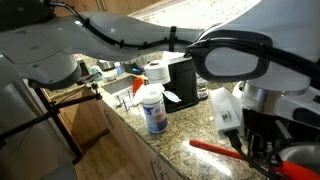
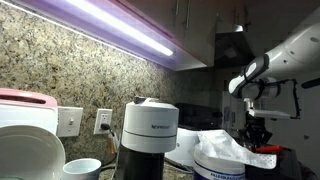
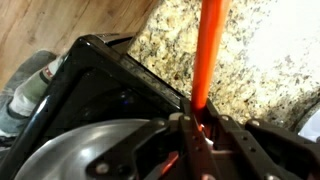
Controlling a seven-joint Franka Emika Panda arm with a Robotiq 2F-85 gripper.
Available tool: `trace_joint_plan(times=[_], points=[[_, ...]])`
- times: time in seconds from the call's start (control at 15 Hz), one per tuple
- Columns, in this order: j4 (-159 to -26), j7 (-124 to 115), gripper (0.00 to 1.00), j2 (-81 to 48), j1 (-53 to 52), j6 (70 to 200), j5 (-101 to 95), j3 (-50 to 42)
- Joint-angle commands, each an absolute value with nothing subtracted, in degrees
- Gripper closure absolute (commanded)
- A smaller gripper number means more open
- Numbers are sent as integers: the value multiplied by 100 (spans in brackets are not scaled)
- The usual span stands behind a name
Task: Pick up the paper towel and wipe the door handle of the cabinet. Pick up the orange spoon and move it to the right.
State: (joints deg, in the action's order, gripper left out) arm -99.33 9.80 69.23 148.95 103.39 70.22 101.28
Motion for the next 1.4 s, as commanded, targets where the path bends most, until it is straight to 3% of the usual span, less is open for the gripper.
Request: trace_joint_plan(times=[0.0,0.73,1.33], points=[[-9914,841,96,7070,14897,10099,7161,9783],[-10190,149,96,7840,14968,9854,7212,9366],[-10024,743,96,7439,14934,10234,6751,9582]])
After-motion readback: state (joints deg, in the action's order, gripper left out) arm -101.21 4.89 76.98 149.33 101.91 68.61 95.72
